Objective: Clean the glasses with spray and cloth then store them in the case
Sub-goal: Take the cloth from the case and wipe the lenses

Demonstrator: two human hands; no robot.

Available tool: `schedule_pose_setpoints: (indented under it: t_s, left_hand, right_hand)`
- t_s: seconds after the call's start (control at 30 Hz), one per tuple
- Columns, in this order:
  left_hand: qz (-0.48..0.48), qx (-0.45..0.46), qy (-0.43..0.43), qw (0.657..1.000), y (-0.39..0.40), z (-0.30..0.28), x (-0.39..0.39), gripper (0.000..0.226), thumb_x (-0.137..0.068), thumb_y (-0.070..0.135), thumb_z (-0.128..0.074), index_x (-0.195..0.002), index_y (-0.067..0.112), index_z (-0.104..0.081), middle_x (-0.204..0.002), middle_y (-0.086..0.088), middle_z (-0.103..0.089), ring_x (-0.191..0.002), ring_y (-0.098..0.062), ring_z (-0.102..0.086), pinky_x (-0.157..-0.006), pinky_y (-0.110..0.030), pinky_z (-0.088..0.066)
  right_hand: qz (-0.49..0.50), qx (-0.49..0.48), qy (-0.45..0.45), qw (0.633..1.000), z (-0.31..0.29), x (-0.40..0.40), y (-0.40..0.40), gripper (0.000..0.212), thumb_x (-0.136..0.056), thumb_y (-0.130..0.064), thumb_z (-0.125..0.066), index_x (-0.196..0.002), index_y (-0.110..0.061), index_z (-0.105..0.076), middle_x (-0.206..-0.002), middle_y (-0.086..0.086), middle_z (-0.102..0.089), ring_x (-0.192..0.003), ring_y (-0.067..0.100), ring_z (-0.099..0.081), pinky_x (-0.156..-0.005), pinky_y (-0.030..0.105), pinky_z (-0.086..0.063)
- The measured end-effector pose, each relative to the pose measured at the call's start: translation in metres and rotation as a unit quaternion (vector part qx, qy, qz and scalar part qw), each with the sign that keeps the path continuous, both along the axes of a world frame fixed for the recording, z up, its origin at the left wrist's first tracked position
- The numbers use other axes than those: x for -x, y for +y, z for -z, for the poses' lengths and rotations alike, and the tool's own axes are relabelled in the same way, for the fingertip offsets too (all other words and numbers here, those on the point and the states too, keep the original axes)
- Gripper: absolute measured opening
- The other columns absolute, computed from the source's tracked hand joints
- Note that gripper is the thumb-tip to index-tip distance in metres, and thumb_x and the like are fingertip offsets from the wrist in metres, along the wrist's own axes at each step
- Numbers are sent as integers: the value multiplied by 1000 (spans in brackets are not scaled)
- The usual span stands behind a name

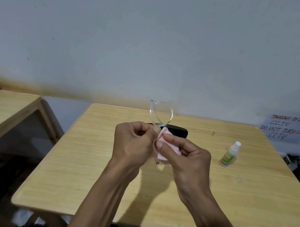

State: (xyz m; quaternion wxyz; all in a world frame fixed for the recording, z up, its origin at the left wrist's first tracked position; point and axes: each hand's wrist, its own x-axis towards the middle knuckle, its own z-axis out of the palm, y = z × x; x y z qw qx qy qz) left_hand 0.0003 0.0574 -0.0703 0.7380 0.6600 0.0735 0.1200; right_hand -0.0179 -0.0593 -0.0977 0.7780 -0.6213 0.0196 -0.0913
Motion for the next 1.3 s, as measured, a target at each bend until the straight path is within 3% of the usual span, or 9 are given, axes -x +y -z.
schedule_pose_setpoints:
  t_s: [0.07, 0.2, 0.37, 0.53, 0.7, 0.83, 1.0, 1.17, 1.3]
  left_hand:
    - [2, 5, -4, 1000, 2, -1, 0, 20, -85, 2, -72, -65, 1, -70, -63, -15, -68, -52, -19, -60, -50, -24, -51]
    - [-24, 12, -10, 1000, 4, -2, -4, 24, -84, 1, -73, -61, 6, -67, -50, 3, -64, -48, -6, -58, -47, -13, -48]
    - [-2, 3, 3, 1000, -2, -1, 0, 20, -86, 2, -72, -66, 1, -69, -52, -6, -65, -42, -14, -59, -38, -21, -45]
    - [5, -7, -8, 1000, 1, 0, 1, 20, -86, 3, -71, -66, 2, -70, -56, -6, -66, -48, -15, -58, -43, -23, -46]
    - [-16, 11, -18, 1000, 7, -4, -6, 26, -85, 1, -71, -60, 6, -65, -46, 8, -62, -46, -1, -56, -47, -9, -45]
    - [0, -4, -23, 1000, 4, -5, -4, 25, -85, -1, -72, -61, 5, -66, -52, 1, -63, -47, -4, -57, -50, -12, -48]
    - [16, -10, -21, 1000, -4, -3, 0, 23, -85, 1, -72, -62, 5, -68, -61, -11, -64, -50, -17, -56, -44, -25, -45]
    - [-15, -11, -13, 1000, 6, -1, -6, 25, -84, 1, -72, -61, 6, -66, -58, -6, -64, -56, -11, -59, -51, -14, -50]
    - [-16, -19, -17, 1000, 12, 2, -7, 26, -83, 0, -73, -59, 7, -65, -58, -3, -63, -56, -7, -59, -56, -9, -48]
  right_hand:
    - [4, -3, -5, 1000, -1, -1, -3, 23, -74, -1, -84, -90, -17, -82, -90, 2, -82, -90, 20, -78, -79, 31, -61]
    - [-6, 20, -11, 1000, 1, 2, -9, 24, -69, -2, -87, -88, -13, -81, -88, 0, -81, -87, 17, -78, -75, 24, -59]
    - [12, 14, -7, 1000, 3, 1, 1, 20, -69, -1, -88, -83, -11, -80, -84, 2, -81, -84, 20, -78, -80, 36, -61]
    - [14, -34, -3, 999, 2, -2, 0, 17, -73, 0, -84, -84, -12, -80, -86, 2, -82, -84, 19, -79, -76, 33, -62]
    - [0, -5, -3, 1000, 7, 4, -10, 19, -67, 0, -87, -83, -7, -79, -80, 7, -81, -74, 16, -77, -67, 22, -58]
    - [12, -50, 0, 999, 1, -1, -15, 15, -69, -3, -85, -82, -4, -78, -82, 10, -80, -76, 17, -77, -66, 21, -57]
    - [18, -52, -13, 998, -7, -6, -10, 12, -72, -2, -84, -77, -9, -76, -74, 4, -79, -64, 14, -73, -49, 18, -49]
    - [8, 36, -6, 999, 7, 6, -7, 17, -68, -8, -89, -81, -12, -79, -83, 7, -80, -82, 26, -78, -76, 38, -62]
    - [16, -11, 13, 1000, 13, 7, -12, 12, -71, -5, -86, -77, -11, -78, -80, 9, -80, -72, 20, -75, -60, 26, -54]
